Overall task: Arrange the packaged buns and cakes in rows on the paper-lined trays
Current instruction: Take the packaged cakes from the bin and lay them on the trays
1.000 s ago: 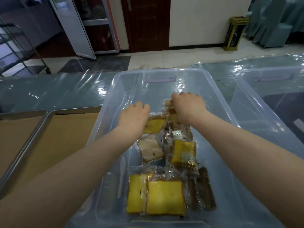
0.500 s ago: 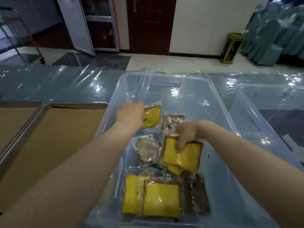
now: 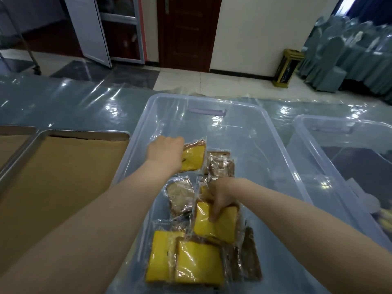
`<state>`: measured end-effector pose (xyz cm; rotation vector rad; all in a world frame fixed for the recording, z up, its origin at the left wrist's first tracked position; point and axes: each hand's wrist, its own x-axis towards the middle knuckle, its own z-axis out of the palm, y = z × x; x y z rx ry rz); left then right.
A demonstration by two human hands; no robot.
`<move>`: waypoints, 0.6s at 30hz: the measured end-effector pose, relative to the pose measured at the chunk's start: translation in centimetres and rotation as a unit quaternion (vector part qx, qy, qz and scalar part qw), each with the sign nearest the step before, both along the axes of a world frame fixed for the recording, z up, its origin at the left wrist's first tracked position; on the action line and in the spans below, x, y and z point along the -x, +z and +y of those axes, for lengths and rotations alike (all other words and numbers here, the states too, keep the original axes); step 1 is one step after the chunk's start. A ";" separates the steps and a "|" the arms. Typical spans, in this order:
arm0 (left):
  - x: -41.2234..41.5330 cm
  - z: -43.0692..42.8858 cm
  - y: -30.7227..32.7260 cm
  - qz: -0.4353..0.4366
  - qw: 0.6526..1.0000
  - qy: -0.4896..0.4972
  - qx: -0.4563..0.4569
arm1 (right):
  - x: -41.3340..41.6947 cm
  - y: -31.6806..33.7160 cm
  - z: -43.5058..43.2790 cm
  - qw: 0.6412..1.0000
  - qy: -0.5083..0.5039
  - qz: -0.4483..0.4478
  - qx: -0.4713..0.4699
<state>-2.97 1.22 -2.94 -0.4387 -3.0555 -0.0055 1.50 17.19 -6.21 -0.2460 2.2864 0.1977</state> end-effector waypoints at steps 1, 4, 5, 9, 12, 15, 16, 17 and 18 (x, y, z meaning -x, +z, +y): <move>0.0 0.0 0.1 0.000 1.000 0.001 -0.003 | 0.0 0.2 -0.2 1.000 0.010 0.008 -0.005; -0.1 -0.2 0.2 0.014 1.000 0.008 -0.010 | 0.1 0.8 -0.6 0.995 0.035 0.086 -0.022; -0.1 -0.2 0.3 0.021 1.000 0.013 -0.015 | 0.1 1.0 -0.7 0.991 0.043 0.127 -0.031; 0.0 -0.5 0.7 0.047 0.997 0.025 -0.050 | 0.3 1.6 -0.4 0.950 0.093 0.294 -0.059; 0.1 -0.9 1.0 0.070 0.993 0.027 -0.097 | 0.9 2.5 0.3 0.927 0.099 0.356 -0.064; -0.1 -1.1 2.0 0.090 0.983 0.023 -0.157 | 1.6 4.0 1.3 0.913 0.077 0.398 -0.046; -0.2 -1.1 2.4 0.099 0.979 0.018 -0.177 | 1.9 4.5 1.6 0.905 0.070 0.418 -0.034; -0.4 -1.2 2.9 0.111 0.973 0.012 -0.200 | 2.1 4.9 1.8 0.897 0.064 0.437 -0.022; -0.6 -1.4 3.4 0.125 0.966 0.004 -0.228 | 2.3 5.3 2.0 0.888 0.059 0.457 -0.006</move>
